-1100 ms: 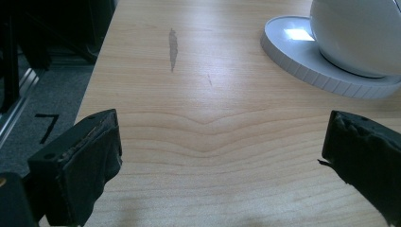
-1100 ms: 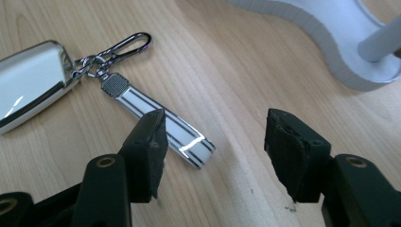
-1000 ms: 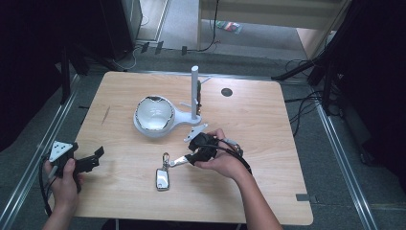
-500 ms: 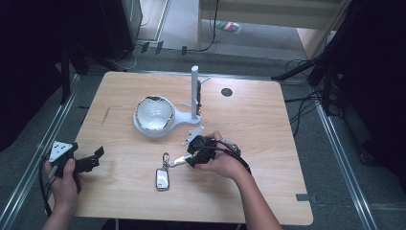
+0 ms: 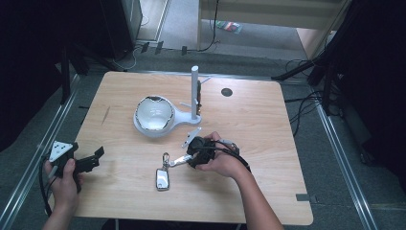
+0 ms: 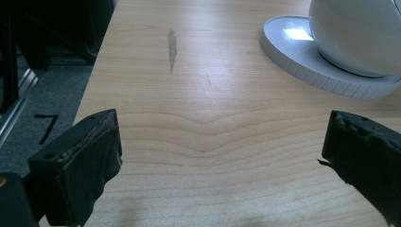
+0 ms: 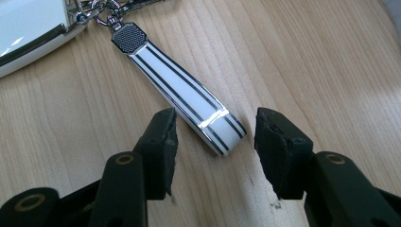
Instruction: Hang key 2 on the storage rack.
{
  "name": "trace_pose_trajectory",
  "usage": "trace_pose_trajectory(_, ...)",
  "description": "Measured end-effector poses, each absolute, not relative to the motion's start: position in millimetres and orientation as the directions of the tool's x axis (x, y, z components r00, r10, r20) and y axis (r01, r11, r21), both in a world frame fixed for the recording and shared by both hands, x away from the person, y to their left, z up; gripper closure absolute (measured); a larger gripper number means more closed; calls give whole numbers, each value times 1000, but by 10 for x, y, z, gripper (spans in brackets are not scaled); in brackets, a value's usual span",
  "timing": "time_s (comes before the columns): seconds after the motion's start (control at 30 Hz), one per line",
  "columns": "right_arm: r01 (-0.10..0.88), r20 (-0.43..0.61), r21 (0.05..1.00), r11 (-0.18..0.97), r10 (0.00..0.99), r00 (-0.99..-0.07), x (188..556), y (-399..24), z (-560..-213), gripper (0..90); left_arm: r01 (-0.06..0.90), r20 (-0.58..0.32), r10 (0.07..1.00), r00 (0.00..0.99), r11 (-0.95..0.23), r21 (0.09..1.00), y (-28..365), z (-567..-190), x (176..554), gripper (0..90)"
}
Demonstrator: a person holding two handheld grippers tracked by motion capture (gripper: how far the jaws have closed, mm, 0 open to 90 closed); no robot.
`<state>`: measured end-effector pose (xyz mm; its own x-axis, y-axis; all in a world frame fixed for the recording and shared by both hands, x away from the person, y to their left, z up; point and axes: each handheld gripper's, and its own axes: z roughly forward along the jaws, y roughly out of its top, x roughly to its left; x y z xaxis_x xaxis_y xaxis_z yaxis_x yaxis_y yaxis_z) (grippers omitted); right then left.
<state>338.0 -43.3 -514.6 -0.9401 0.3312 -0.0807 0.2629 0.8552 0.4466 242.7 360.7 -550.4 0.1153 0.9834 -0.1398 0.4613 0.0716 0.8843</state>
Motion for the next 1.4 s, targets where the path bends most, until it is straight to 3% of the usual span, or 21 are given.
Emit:
trace_pose_trajectory(0.13,253,-82,440,862,319,-944,3386,-417,-5151,527,461,-139,983,116,71,885,3606,-5504,2428,0)
trace_pose_trajectory(0.7,257,-33,402,879,295,-955,3383,-471,-5123,741,464,-142,983,119,72,883,3605,-5504,2427,0)
trace_pose_trajectory(1.4,305,-11,474,826,352,-936,3325,-560,-4834,754,462,-143,983,116,74,884,3603,-5505,2424,0)
